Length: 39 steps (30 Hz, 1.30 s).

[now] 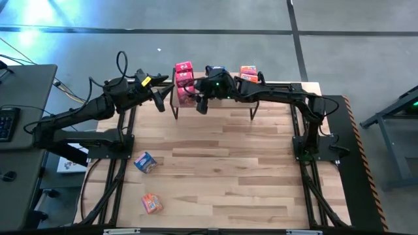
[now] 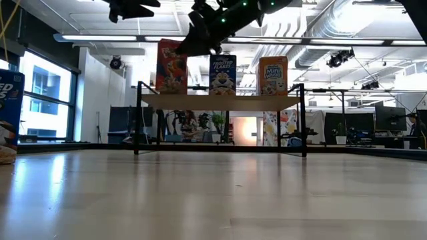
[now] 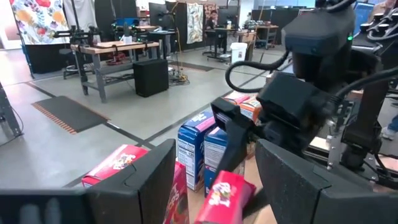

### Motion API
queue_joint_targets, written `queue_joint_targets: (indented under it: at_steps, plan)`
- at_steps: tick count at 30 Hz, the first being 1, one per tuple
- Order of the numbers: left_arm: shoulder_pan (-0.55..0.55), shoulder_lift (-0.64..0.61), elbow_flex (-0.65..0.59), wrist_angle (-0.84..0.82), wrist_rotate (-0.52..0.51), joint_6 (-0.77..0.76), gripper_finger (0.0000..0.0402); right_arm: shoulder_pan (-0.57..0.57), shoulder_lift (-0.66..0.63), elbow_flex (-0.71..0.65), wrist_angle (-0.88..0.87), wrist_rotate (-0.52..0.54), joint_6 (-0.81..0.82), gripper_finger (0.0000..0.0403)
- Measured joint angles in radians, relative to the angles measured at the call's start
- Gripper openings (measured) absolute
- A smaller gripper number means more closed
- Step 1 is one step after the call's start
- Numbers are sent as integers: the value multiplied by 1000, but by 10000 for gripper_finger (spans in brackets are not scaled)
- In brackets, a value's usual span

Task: Stack cereal on shelf
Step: Put the red cereal box on the shelf aligned with the other red cereal boxes

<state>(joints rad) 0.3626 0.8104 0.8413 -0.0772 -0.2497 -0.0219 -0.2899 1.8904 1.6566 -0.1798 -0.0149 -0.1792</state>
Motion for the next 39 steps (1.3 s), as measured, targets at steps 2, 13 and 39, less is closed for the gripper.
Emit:
queue_joint_targets:
  at_steps: [2,13,39]
  plan:
    - [0,2,0,0,0,0,211,-5,0,0,8,0,-1,181]
    - [-1,5,0,-2,0,0,211,-7,0,0,12,-13,-1,181]
    - [-2,5,0,-5,0,-1,211,18,25,-1,38,75,39,181]
